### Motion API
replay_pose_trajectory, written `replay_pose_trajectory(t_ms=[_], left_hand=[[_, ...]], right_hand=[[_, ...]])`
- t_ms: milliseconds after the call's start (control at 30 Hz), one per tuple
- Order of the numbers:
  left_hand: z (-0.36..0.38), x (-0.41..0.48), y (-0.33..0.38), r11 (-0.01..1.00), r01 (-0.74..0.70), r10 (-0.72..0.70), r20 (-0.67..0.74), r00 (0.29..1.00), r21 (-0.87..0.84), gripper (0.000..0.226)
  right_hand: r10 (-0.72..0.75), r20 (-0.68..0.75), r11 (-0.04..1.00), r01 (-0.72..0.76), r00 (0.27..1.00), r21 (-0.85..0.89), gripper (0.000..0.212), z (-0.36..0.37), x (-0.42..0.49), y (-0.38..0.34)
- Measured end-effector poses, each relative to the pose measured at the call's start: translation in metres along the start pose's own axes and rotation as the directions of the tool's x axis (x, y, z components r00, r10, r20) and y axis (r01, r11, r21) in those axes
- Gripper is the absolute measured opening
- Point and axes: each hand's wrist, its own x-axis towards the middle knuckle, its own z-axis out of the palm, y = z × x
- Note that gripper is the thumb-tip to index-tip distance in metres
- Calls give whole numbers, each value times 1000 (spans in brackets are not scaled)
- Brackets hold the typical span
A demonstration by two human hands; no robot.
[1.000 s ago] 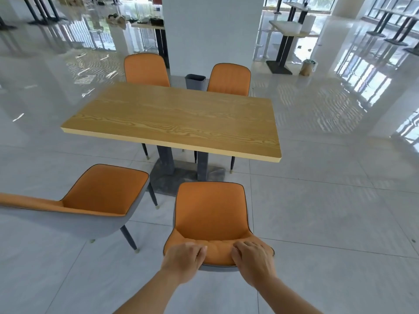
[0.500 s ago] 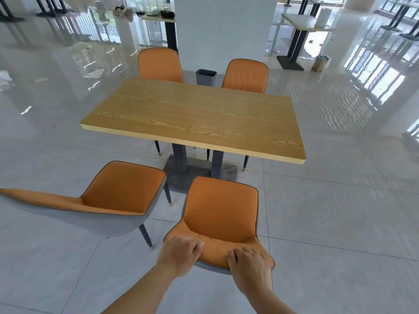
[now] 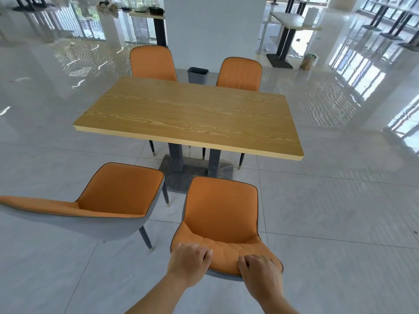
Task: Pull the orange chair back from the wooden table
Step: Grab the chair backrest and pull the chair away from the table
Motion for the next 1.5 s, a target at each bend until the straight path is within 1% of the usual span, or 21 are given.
replay_pose_trajectory(t_ms=[267, 400, 500, 667, 800, 933, 1067, 1200, 1300, 1500], left_hand=[[0, 16, 2, 1000, 19, -19, -68, 998, 3, 58], [1, 23, 5, 999, 29, -26, -80, 996, 27, 61], [0, 25, 11, 998, 38, -34, -84, 996, 42, 60], [0, 38, 22, 998, 59, -57, -56, 997, 37, 49], [2, 42, 25, 998, 64, -63, -66, 996, 15, 48], [3, 39, 25, 997, 74, -73, -61, 995, 14, 52], [1, 36, 29, 998, 62, -60, -83, 995, 21, 49], [2, 36, 30, 997, 55, -50, -86, 995, 56, 62], [5, 34, 29, 998, 52, -47, -112, 993, 42, 73], [9, 26, 24, 998, 45, -38, -149, 988, 47, 74]], right_hand=[[52, 16, 999, -52, 999, 12, 51, -12, 14, -5], [46, 32, 999, -45, 998, -26, 53, -20, 23, -1], [31, 15, 998, -30, 999, -55, 52, -26, 26, 4], [36, 29, 996, -33, 999, -77, 50, -32, 40, 17], [41, 22, 995, -39, 999, -91, 51, -31, 44, 23], [42, 31, 993, -38, 999, -109, 53, -31, 41, 20], [49, 23, 994, -46, 999, -99, 53, -31, 40, 22], [45, 13, 994, -43, 999, -105, 54, -33, 39, 23], [35, 1, 994, -35, 999, -107, 54, -36, 36, 20], [48, 10, 993, -47, 999, -110, 54, -31, 27, 16]])
